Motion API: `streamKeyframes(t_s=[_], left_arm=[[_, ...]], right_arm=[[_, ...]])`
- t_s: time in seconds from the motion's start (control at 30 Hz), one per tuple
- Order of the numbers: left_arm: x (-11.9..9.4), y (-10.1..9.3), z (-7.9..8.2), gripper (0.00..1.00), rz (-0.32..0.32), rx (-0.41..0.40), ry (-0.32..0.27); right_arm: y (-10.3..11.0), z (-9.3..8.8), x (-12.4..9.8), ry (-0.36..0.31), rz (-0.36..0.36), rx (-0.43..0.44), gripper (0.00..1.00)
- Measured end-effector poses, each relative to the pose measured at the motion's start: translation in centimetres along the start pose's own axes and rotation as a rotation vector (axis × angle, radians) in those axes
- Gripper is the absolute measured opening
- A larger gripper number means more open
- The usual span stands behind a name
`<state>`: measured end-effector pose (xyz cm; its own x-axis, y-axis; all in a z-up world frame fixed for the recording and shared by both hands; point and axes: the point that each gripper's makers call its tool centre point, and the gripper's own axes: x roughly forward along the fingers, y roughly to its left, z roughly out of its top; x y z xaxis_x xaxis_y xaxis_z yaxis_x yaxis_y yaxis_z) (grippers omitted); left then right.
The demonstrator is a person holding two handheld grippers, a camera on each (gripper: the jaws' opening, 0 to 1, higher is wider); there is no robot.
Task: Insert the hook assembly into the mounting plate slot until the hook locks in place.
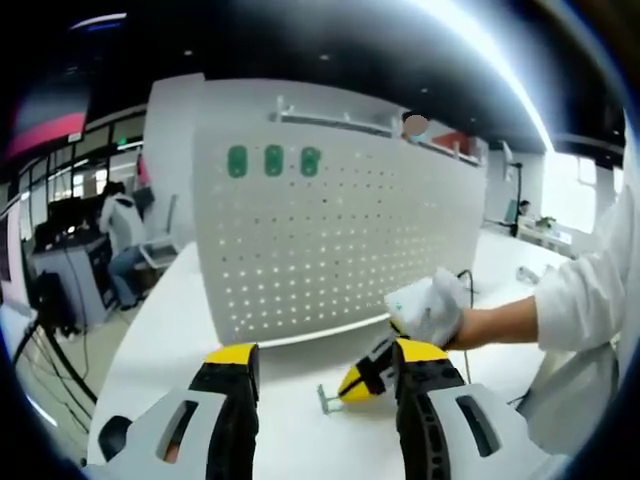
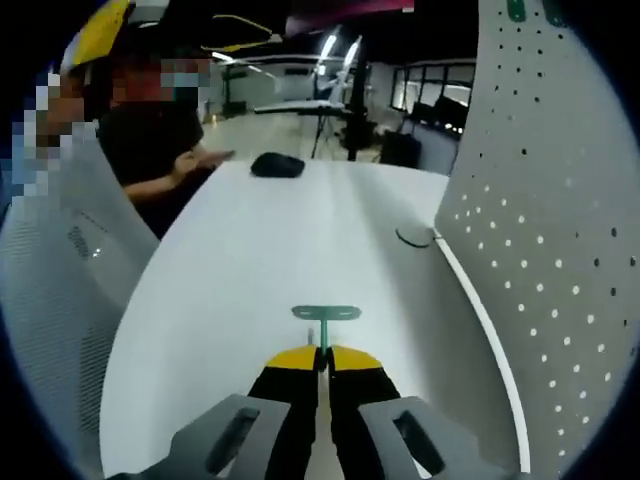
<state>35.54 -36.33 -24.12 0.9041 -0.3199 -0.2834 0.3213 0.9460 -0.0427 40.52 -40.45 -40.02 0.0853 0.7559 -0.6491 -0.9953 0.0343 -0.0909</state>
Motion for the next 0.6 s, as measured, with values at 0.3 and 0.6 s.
streamKeyframes(t_s=[0.3, 0.6], left_arm=[[0.4, -1.0, -0.8, 0.52, -0.032, 0.038, 0.016], [0.6, -1.9, -0.9, 0.45, -0.065, 0.089, 0.004]], right_arm=[[0.0, 3.3, -3.5, -0.04, -0.081, -0.02, 0.0], [0.7, 5.5, -6.6, -0.074, -0.138, 0.0, 0.0]])
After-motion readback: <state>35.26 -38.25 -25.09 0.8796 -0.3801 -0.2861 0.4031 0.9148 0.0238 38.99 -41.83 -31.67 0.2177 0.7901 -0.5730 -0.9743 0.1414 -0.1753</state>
